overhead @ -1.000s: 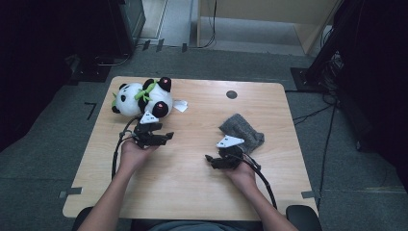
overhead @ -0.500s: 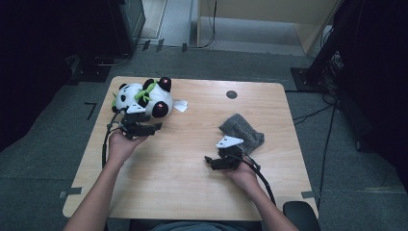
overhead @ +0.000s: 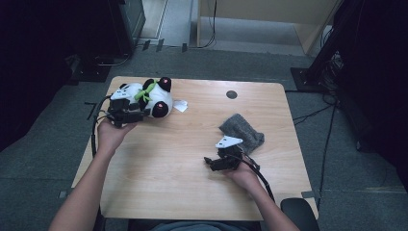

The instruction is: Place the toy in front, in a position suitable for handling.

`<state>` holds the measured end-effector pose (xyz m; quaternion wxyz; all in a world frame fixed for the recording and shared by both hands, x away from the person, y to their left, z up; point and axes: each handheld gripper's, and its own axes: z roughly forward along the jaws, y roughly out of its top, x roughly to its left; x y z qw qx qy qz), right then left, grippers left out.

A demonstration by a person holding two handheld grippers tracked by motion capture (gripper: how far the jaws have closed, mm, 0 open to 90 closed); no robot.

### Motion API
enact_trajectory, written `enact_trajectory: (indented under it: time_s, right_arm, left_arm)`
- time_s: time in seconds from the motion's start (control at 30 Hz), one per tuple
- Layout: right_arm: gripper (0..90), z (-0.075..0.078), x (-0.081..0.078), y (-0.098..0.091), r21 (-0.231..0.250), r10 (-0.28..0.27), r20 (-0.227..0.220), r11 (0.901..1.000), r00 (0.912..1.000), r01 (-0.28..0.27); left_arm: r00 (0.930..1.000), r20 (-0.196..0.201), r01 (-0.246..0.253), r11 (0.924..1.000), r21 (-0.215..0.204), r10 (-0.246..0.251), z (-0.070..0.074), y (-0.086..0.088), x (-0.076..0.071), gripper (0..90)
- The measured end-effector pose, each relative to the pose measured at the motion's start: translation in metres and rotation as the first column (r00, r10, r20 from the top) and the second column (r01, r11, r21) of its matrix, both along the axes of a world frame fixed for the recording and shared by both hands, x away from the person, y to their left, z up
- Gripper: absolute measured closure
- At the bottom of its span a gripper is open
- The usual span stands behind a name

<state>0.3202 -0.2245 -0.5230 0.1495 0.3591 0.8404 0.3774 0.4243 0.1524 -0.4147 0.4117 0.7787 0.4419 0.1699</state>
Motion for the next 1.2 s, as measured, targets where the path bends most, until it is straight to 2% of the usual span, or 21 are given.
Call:
enact_trajectory:
  time_s: [0.27,0.3,0.4,0.63,0.8,0.9,1.07,1.1,1.13,1.2]
  right_arm:
    - [15.9,0.000,0.000,0.001,-0.003,-0.004,-0.003,1.0000,1.0000,0.004]
    - [15.5,0.000,0.000,0.002,-0.003,-0.004,-0.004,1.0000,1.0000,0.004]
    - [15.1,0.000,0.001,0.002,-0.004,-0.004,-0.004,1.0000,1.0000,0.004]
    - [14.7,0.000,0.001,0.003,-0.003,-0.009,-0.006,1.0000,0.9999,0.009]
    - [14.4,0.000,0.001,0.003,-0.003,-0.012,-0.006,0.9999,0.9999,0.012]
    - [14.0,0.000,0.001,0.004,-0.004,-0.013,-0.006,0.9999,0.9999,0.013]
    - [13.6,0.000,0.001,0.004,-0.004,-0.014,-0.009,0.9999,0.9999,0.014]
    - [13.4,0.000,0.001,0.005,-0.005,-0.016,-0.011,0.9999,0.9998,0.016]
    - [13.2,0.000,0.001,0.005,-0.005,-0.014,-0.010,0.9999,0.9998,0.014]
    - [13.1,0.000,0.002,0.005,-0.006,-0.013,-0.008,0.9999,0.9999,0.013]
  left_arm:
    - [0.9991,0.017,-0.039,0.9981,0.048,0.038,0.004,0.014,0.012,45.9]
    - [0.9989,0.019,-0.045,0.9966,0.069,0.043,0.004,0.017,0.017,46.9]
    - [0.9988,0.014,-0.048,0.9967,0.066,0.048,0.002,0.018,0.024,47.8]
    - [0.9984,0.007,-0.056,0.9943,0.090,0.055,0.000,0.017,0.038,50.2]
    - [0.9987,0.016,-0.050,0.9930,0.107,0.049,0.002,0.013,0.044,52.0]
    - [0.9990,-0.003,-0.043,0.9919,0.120,0.044,-0.001,0.010,0.052,53.0]
    - [0.9993,-0.001,-0.038,0.9938,0.104,0.039,-0.003,0.009,0.056,56.8]
    - [0.9990,-0.008,-0.042,0.9951,0.090,0.043,-0.004,0.010,0.056,56.8]
    - [0.9988,-0.024,-0.042,0.9964,0.074,0.043,-0.004,0.011,0.057,60.1]
    - [0.9984,-0.029,-0.047,0.9971,0.061,0.049,-0.004,0.012,0.057,66.8]
